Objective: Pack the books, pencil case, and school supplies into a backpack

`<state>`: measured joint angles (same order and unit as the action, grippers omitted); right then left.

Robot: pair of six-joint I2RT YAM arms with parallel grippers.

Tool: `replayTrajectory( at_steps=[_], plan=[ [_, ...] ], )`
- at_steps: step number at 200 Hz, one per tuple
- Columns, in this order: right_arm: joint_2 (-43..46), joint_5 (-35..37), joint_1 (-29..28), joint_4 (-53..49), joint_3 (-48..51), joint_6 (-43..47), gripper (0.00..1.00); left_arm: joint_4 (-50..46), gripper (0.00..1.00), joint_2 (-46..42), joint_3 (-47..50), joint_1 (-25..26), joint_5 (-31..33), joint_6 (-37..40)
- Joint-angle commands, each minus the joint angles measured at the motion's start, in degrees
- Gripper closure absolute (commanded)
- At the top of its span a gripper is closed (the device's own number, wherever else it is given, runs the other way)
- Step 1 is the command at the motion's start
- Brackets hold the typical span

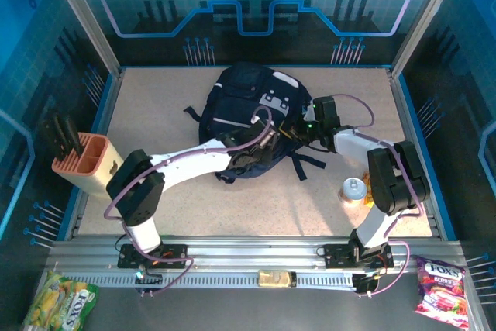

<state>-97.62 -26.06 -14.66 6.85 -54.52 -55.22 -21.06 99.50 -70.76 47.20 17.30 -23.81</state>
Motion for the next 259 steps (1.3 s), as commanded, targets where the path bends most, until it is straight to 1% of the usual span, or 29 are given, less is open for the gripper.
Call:
replayTrajectory(
  at_steps=[1, 40, 62, 69, 83, 107, 127, 151, 164, 193, 216, 232, 259],
  plan=[
    [1.5, 3.1, 3.4, -1.0, -1.6, 5.3, 0.94, -1.8, 1.00, -3.5, 3.7, -1.7, 5.8, 3.7],
    [-0.3, 2.4, 6.3, -5.3, -5.4, 10.6, 0.94, 0.2, 1.00, -5.7, 7.1, -5.4, 5.3, 6.0],
    [-1.0, 3.3, 8.0, -6.7, -7.1, 12.5, 0.91, 2.9, 1.00, -6.3, 8.4, -8.2, 1.9, 6.6],
    [-1.1, 3.1, 8.4, -7.0, -7.5, 12.6, 0.87, 3.8, 1.00, -6.1, 8.4, -9.0, 0.7, 6.7],
    [-0.3, 0.9, 9.4, -6.4, -7.1, 12.0, 0.74, 5.3, 1.00, -5.5, 7.7, -9.6, -0.9, 7.8],
    [4.7, 0.2, 10.9, -2.1, -1.7, 7.3, 0.52, 6.2, 1.00, -4.1, 4.9, -9.4, -5.7, 9.0],
    [10.1, 2.2, 11.1, -2.5, 2.0, 5.1, 0.45, 6.5, 1.00, -3.6, 2.5, -8.2, -7.8, 9.7],
    [16.5, 5.3, 11.1, -5.4, 6.7, 1.6, 0.44, 5.9, 1.00, -2.6, -0.8, -6.1, -8.6, 10.0],
    [19.4, 6.2, 11.1, -6.9, 8.8, -0.9, 0.44, 5.5, 1.00, -1.6, -2.9, -5.0, -10.0, 9.9],
    [24.0, 7.4, 9.7, -6.7, 13.4, -7.6, 0.43, 5.5, 1.00, 1.5, -7.5, -2.6, -11.7, 9.6],
    [24.4, 7.5, 7.1, -6.0, 14.2, -11.1, 0.43, 5.3, 1.00, 4.1, -10.3, -1.4, -12.2, 9.7],
    [23.4, 6.8, 5.0, -3.7, 14.3, -13.1, 0.43, 5.3, 1.00, 5.1, -11.4, -1.0, -12.5, 9.7],
    [21.3, 6.8, 2.8, -2.2, 13.0, -13.7, 0.44, 5.1, 1.00, 5.9, -11.6, -0.8, -12.7, 9.6]
  ],
)
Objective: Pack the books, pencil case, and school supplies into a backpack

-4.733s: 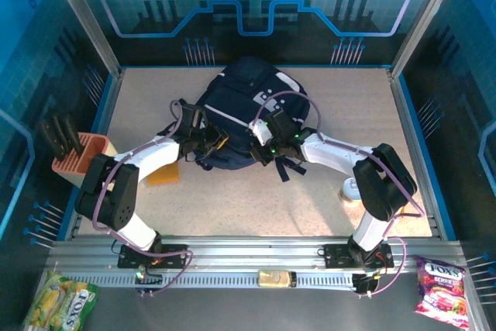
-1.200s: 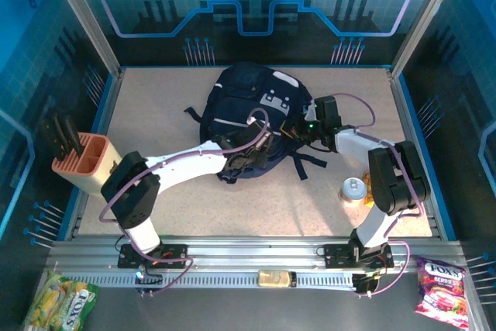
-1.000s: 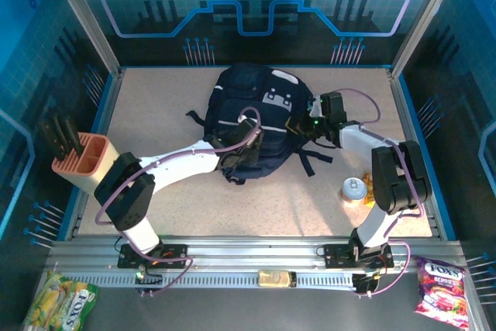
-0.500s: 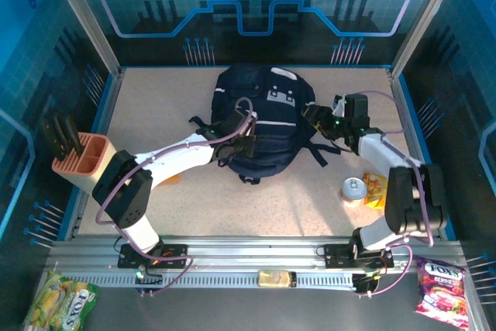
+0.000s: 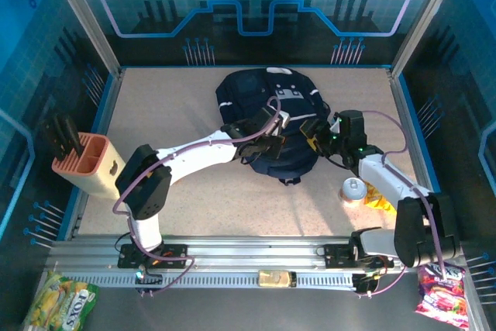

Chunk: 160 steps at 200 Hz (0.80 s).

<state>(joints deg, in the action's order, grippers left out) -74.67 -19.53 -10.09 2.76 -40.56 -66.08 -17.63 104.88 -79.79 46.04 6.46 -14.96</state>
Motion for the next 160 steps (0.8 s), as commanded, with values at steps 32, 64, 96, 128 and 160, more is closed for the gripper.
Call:
replayTrajectory(
  at_steps=[32, 64, 96, 128, 160],
  plan=[
    [-2.9, 2.0, -2.1, 1.5, -1.8, -2.3, 0.46, 1.1, 1.00, 0.4, -1.9, 0.5, -1.8, 0.7],
    [-5.0, 2.2, -2.2, 1.0, -3.3, -1.7, 0.52, 0.9, 1.00, 0.4, -1.5, 0.5, -2.1, 1.1],
    [-7.4, 2.8, -2.2, -0.8, -5.9, 0.0, 0.55, -0.2, 1.00, 0.5, -1.5, 0.5, -1.8, 2.1],
    [-9.3, 4.1, -2.1, -3.2, -7.6, 1.5, 0.64, -1.6, 1.00, -0.6, -0.4, 0.4, -0.1, 3.2],
    [-9.6, 7.2, -1.9, -5.9, -8.4, 4.3, 0.76, -2.4, 1.00, -2.7, 2.3, 0.2, 2.0, 3.6]
  ],
)
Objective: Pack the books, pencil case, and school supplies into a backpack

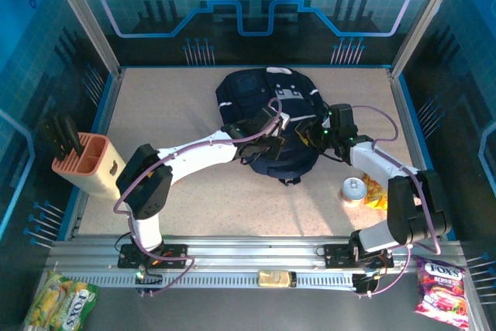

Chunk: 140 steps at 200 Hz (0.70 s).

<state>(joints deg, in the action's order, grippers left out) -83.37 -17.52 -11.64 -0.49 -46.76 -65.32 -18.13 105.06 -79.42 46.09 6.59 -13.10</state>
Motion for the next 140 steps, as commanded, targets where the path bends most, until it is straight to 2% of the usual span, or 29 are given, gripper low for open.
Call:
replayTrajectory(
  at_steps=[1, 26, 78, 110, 140],
  plan=[
    [-0.9, 5.3, -0.4, -2.7, -2.3, 3.6, 0.77, -1.8, 1.00, -3.0, 2.0, 0.1, 1.8, 1.7],
    [-0.8, 8.0, 0.1, -4.9, -2.9, 6.6, 0.83, -1.8, 1.00, -6.1, 6.8, -0.7, 2.8, 1.0],
    [0.3, 11.4, 1.1, -7.1, -3.3, 9.3, 0.85, -0.5, 1.00, -13.0, 15.1, -6.4, 2.3, 0.2],
    [0.5, 12.0, 1.1, -7.4, -3.3, 9.8, 0.85, -0.3, 1.00, -13.4, 15.8, -11.1, -1.1, 1.1],
    [0.5, 11.6, 1.2, -7.5, -3.2, 10.2, 0.85, -2.6, 1.00, -10.8, 12.1, -15.0, -3.5, 0.2]
  ],
)
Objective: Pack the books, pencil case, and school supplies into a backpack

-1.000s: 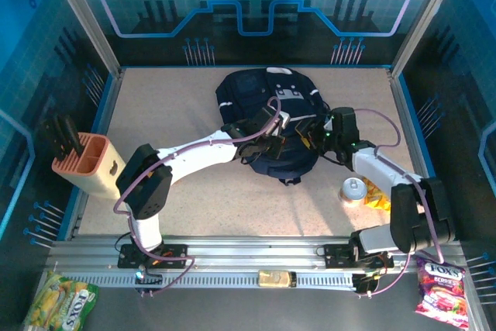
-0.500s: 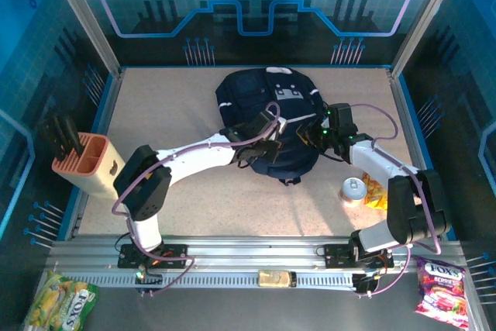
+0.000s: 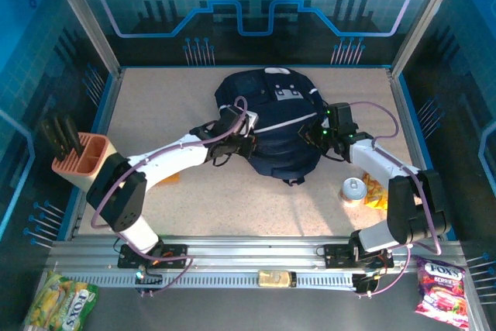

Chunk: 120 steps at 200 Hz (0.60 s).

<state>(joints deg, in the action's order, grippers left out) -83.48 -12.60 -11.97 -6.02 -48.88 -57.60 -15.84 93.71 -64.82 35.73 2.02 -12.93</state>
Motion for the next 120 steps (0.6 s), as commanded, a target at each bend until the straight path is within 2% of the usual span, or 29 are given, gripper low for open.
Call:
replayTrajectory(
  at_steps=[1, 38, 62, 95, 113, 120],
  plan=[
    [0.7, 6.7, 1.4, -2.0, -1.1, 2.5, 0.85, -4.9, 1.00, 0.6, -2.5, -4.7, 1.0, 0.0],
    [1.0, 5.8, 1.2, -1.5, -0.8, 3.0, 0.85, -5.5, 1.00, 4.4, -7.6, -6.8, 1.0, -1.1],
    [1.4, 4.8, 0.9, -1.0, -0.4, 3.8, 0.84, -7.9, 1.00, 7.4, -12.2, -7.0, 5.6, -3.2],
    [2.4, 1.7, 0.4, -1.4, -1.2, 7.6, 0.74, -12.0, 0.83, 8.4, -15.2, -7.3, 11.5, -7.2],
    [4.0, 0.7, 0.3, -2.9, -3.1, 10.2, 0.59, -13.0, 0.73, 5.5, -13.2, -7.6, 12.8, -10.1],
    [4.9, 1.1, 0.0, -3.7, -3.5, 11.4, 0.52, -12.9, 0.64, 3.7, -11.5, -7.8, 13.5, -11.4]
  ],
)
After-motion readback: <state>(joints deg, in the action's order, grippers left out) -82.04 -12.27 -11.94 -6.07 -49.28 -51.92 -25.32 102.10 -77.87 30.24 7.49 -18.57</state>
